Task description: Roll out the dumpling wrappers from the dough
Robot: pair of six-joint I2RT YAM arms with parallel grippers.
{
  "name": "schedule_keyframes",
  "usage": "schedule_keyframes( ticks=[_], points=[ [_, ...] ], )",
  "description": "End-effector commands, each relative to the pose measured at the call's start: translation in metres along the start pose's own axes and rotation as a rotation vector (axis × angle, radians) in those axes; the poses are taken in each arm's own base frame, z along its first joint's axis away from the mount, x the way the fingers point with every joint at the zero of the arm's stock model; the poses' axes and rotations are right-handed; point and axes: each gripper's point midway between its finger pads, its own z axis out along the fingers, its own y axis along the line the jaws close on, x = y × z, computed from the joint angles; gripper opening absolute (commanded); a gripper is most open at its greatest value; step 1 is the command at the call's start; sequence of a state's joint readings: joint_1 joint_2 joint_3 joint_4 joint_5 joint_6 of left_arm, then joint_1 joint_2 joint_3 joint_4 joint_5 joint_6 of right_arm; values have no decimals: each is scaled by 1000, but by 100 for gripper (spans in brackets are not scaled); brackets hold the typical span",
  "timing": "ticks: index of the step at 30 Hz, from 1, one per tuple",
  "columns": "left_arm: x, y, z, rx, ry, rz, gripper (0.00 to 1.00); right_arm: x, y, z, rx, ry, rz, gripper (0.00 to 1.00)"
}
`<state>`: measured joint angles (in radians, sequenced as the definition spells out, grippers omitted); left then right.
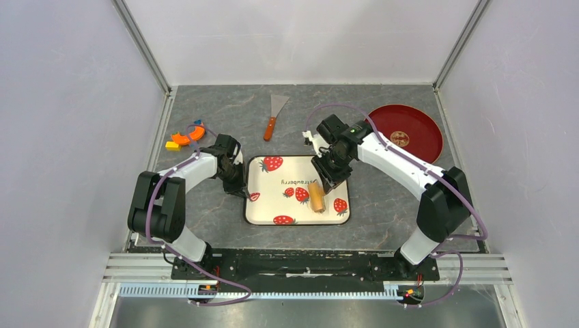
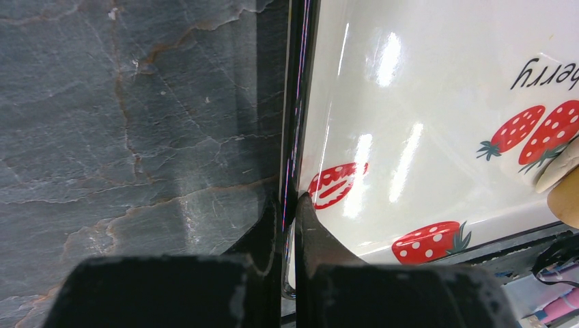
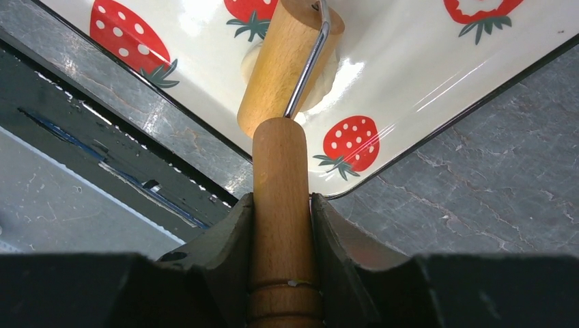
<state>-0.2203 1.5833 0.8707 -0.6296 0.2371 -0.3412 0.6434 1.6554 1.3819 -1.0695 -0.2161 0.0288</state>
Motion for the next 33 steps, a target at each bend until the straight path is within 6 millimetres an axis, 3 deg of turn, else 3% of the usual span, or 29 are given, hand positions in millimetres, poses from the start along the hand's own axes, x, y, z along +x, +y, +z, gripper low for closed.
schedule_keyframes(
  ticks=[1,14,21,33],
  points=[
    [-4,23,-3,-116,-11,45,2,26,-46,11,232,112,13,0],
    [-5,24,-4,-123,-15,47,2,58,-82,29,396,266,34,0],
    [-6,24,-5,-123,-17,47,2,62,-101,22,451,282,72,0],
    [-6,23,-5,-122,-15,48,2,80,-117,16,470,288,140,0]
  ],
)
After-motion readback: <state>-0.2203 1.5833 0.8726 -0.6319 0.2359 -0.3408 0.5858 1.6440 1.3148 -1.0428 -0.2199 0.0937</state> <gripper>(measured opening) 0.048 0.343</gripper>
